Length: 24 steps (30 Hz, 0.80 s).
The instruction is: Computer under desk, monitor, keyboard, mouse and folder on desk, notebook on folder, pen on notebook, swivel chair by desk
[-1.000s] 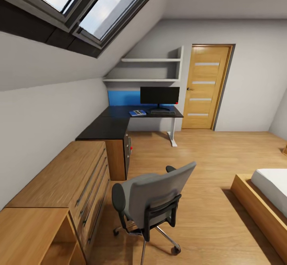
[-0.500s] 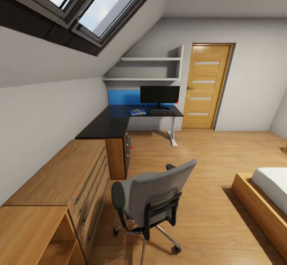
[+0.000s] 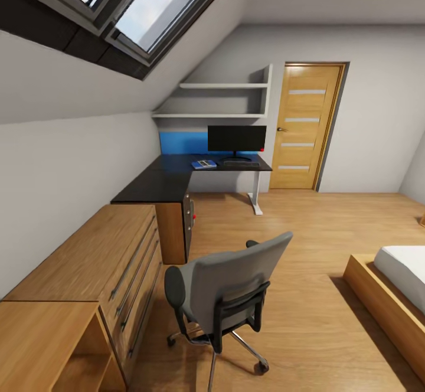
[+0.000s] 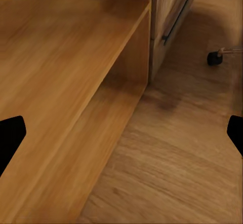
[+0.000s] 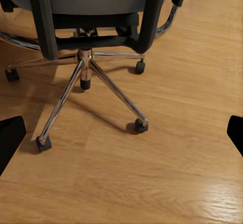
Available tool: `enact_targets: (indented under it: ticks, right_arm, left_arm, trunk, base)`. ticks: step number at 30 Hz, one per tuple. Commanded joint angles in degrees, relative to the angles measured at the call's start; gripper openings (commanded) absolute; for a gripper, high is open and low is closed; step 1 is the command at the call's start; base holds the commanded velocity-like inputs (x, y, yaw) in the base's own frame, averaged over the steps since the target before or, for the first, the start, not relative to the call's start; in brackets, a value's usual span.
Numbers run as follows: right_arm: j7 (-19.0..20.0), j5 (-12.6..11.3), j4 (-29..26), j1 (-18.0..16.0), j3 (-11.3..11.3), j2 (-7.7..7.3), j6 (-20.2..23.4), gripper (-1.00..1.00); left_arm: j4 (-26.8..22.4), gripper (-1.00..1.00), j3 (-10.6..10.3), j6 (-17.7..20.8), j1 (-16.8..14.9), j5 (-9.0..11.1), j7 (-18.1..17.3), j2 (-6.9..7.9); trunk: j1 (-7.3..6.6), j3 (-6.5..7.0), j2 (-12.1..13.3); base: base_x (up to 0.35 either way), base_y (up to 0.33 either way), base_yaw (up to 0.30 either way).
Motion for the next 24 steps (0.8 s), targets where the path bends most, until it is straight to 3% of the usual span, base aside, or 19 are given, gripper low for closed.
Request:
enact_targets:
  ticks: [1,5,12,13,15,17,18,19,21,24]
  right_arm:
    - [-0.12,-0.43,0.06,-0.05,0.52,0.02,-0.19,1.0]
    - [-0.18,-0.4,-0.21,-0.1,0.52,-0.04,-0.17,1.0]
    - [-1.56,-1.32,-2.13,-0.73,0.3,-0.92,1.21,1.0]
    - [-2.49,-2.05,-3.3,-1.46,0.27,-1.09,3.64,1.0]
    - [-3.3,-2.77,-4.87,-2.6,0.26,-1.23,6.99,1.0]
    - [-3.98,-3.53,-7.3,-4.7,0.22,-1.42,12.99,1.0]
    - [-4.44,-4.11,-9.92,-8.31,0.16,-1.62,22.65,1.0]
    - [-4.49,-4.22,-10.37,-9.53,0.15,-1.65,25.56,1.0]
    - [-4.48,-4.31,-10.59,-10.42,0.16,-1.67,27.68,1.0]
    - [-4.42,-4.49,-10.54,-11.48,0.15,-1.74,29.49,1.0]
  left_arm:
    - [-1.4,1.0,-0.23,1.54,0.04,0.31,0.22,-0.12]
    - [-7.36,1.0,-0.27,10.66,0.04,0.32,0.39,-0.69]
    - [-21.59,1.0,-0.33,32.73,-0.7,0.49,0.04,-1.08]
    - [-23.65,1.0,-0.32,36.5,-2.39,0.52,0.02,-1.14]
    - [-24.86,1.0,-0.3,39.15,-4.53,0.55,0.01,-1.2]
    - [-25.23,1.0,-0.28,41.89,-8.0,0.57,0.01,-1.23]
    - [-23.43,1.0,-0.26,45.48,-13.93,0.58,0.04,-1.27]
    - [-22.75,1.0,-0.26,46.66,-16.01,0.58,0.03,-1.36]
    - [-22.27,1.0,-0.26,47.48,-17.59,0.58,0.02,-1.43]
    - [-17.79,1.0,-0.26,47.8,-19.51,0.58,-0.12,-1.54]
  trunk:
    - [0.23,-0.24,-0.45]
    - [1.11,-0.96,-2.05]
    - [2.65,-2.22,-4.86]
    - [2.87,-2.4,-5.26]
    - [3.31,-2.75,-6.07]
    - [3.74,-3.11,-6.87]
    - [3.96,-3.29,-7.27]
    - [4.18,-3.47,-7.67]
    - [4.62,-3.83,-8.47]
    - [5.28,-4.37,-9.68]
  base:
    - [0.0,0.0,0.0]
    - [0.0,0.0,0.0]
    - [0.0,0.0,0.0]
    - [0.0,0.0,0.0]
    - [0.0,0.0,0.0]
    - [0.0,0.0,0.0]
    - [0.0,0.0,0.0]
    - [0.0,0.0,0.0]
    - [0.0,0.0,0.0]
    - [0.0,0.0,0.0]
